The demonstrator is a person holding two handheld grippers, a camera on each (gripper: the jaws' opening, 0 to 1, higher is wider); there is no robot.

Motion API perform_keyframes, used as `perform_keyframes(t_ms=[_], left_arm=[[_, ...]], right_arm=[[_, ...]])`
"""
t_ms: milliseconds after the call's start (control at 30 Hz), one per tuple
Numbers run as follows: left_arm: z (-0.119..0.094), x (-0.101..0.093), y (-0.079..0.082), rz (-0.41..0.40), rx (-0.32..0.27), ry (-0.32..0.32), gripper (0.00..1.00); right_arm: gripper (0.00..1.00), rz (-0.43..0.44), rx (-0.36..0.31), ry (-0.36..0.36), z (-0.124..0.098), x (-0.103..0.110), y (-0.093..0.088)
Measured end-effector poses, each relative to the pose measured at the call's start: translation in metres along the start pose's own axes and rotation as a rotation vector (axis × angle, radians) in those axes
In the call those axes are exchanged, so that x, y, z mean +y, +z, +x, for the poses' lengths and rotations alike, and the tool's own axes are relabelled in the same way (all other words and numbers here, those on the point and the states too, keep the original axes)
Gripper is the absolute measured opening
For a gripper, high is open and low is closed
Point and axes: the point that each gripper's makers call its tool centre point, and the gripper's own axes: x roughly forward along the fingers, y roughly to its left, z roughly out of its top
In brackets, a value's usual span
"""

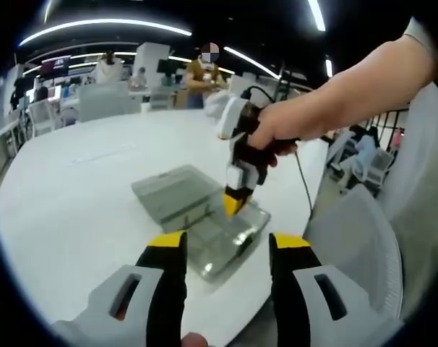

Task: Insert the divider into the dual guide fixture by aligning both edges with the guide slots and pushing it downward to the bottom, including one-sided entry, uneven engagement, binding, and posture correction.

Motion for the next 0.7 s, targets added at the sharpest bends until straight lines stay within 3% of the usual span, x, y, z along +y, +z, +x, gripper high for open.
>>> perform_keyframes(t_ms=[700], left_arm=[[0.0010, 0.0014, 0.0013, 0.002, -0.002, -0.003, 0.43]], right_arm=[[0.00, -0.013, 0.017, 0.001, -0.0048, 0.0035, -0.0020]])
